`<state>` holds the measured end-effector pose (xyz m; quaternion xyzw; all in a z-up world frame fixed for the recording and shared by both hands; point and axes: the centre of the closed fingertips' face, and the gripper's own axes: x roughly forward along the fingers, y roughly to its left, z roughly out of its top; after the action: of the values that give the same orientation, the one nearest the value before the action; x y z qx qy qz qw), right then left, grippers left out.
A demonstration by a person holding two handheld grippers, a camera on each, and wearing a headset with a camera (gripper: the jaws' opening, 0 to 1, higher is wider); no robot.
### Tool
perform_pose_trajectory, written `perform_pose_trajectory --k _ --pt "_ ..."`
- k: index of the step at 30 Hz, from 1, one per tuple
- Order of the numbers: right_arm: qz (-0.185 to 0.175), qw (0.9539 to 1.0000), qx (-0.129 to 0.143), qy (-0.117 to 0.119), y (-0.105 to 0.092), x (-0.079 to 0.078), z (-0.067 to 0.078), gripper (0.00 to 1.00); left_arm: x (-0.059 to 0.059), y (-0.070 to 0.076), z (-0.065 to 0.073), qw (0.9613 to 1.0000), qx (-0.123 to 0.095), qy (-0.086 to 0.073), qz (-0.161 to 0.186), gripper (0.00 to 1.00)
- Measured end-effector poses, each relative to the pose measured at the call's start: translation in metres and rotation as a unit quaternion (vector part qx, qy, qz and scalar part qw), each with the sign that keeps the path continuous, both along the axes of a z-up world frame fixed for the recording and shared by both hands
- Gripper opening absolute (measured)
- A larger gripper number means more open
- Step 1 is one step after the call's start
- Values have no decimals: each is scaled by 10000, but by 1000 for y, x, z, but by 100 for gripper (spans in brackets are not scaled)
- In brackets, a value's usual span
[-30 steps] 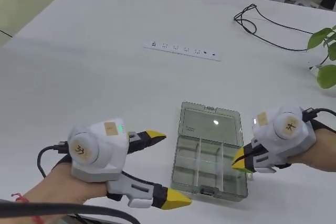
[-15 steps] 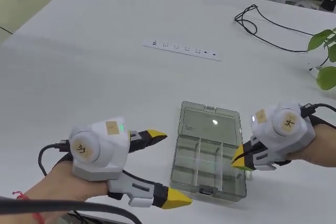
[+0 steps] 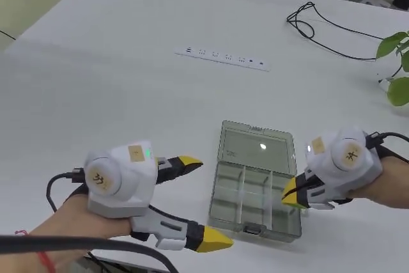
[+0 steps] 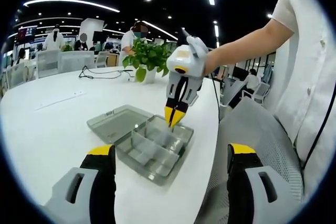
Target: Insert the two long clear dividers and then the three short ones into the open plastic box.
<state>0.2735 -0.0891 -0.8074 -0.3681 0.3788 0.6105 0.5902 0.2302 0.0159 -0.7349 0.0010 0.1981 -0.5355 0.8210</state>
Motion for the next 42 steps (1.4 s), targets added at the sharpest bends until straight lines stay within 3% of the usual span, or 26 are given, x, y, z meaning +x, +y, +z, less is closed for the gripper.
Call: perform_pose_trajectory --k 12,25,35,42 --pt "-17 10000 -11 -59 0 0 -11 3 0 1 -1 10000 46 5 -23 90" --pt "-152 9998 39 -80 -1 0 -11 5 -3 5 -6 9999 123 62 -34 91" --pt "-456 9982 349 -179 -8 2 11 12 -4 9 -5 9998 193 47 -41 92" --pt "-931 9922 773 -313 -17 2 37 17 -3 16 -6 9997 251 68 -3 94"
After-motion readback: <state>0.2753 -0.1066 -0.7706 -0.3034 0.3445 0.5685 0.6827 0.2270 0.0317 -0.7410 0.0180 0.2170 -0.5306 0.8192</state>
